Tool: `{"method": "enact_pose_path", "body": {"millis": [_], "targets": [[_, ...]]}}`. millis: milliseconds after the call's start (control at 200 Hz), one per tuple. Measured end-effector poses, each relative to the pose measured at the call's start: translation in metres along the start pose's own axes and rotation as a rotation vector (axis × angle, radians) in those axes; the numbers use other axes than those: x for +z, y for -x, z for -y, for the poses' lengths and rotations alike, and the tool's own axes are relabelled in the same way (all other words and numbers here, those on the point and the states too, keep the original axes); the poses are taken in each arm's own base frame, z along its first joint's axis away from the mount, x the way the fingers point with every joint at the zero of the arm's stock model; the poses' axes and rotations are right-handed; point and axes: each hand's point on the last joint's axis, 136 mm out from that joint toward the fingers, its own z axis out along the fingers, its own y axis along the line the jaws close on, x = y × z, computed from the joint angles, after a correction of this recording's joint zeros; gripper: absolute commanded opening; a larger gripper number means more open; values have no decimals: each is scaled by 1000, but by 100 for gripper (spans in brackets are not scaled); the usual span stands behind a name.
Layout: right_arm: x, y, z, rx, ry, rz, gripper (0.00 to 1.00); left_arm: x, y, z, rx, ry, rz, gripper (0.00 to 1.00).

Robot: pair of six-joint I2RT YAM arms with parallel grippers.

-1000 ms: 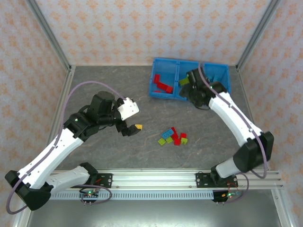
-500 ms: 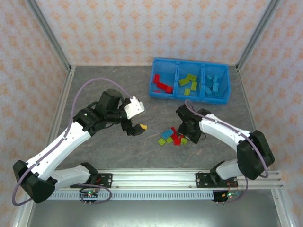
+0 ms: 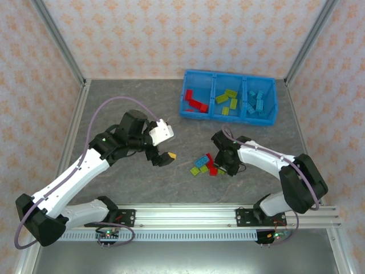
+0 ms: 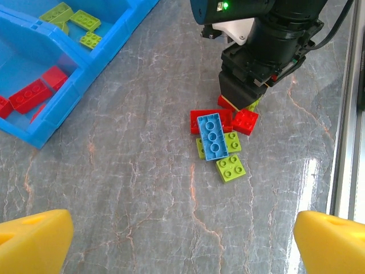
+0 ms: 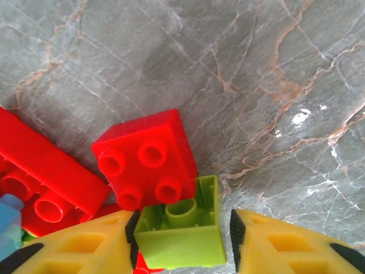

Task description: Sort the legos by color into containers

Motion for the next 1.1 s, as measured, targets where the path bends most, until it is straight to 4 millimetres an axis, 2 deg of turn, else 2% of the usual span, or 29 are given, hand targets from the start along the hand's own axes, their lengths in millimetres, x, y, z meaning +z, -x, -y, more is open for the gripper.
{"method": "enact_pose_path", "body": {"millis": [195, 310, 405, 480, 576, 646, 751, 821, 911, 1026, 1096], "targets": [[1, 0, 3, 4, -7, 0, 31, 0, 0, 0, 0, 0, 0, 100], [-4, 1, 4, 4, -6, 15, 30, 0, 0, 0, 0, 0, 0, 100], [-20, 9, 1, 6, 17, 62, 29, 0, 0, 0, 0, 0, 0, 100], [-44, 25, -11, 22, 73, 128, 29, 0, 0, 0, 0, 0, 1, 100], [-80, 60, -28, 97, 176, 224, 27, 0, 1, -1, 1, 3, 5, 100], [-103, 99, -33, 190, 242, 301, 26, 0, 2, -1, 2, 3, 6, 100], [-121, 158, -34, 305, 273, 368, 25, 0, 2, -1, 2, 3, 6, 100], [-122, 196, -45, 333, 273, 391, 24, 0, 2, -1, 2, 3, 6, 100], [-117, 240, -75, 326, 284, 395, 25, 0, 2, -1, 1, 3, 6, 100], [-104, 279, -111, 305, 309, 390, 32, -1, 2, -1, 1, 5, 8, 100], [-96, 298, -127, 301, 313, 387, 42, -4, 3, -1, 3, 12, 16, 100]]}}
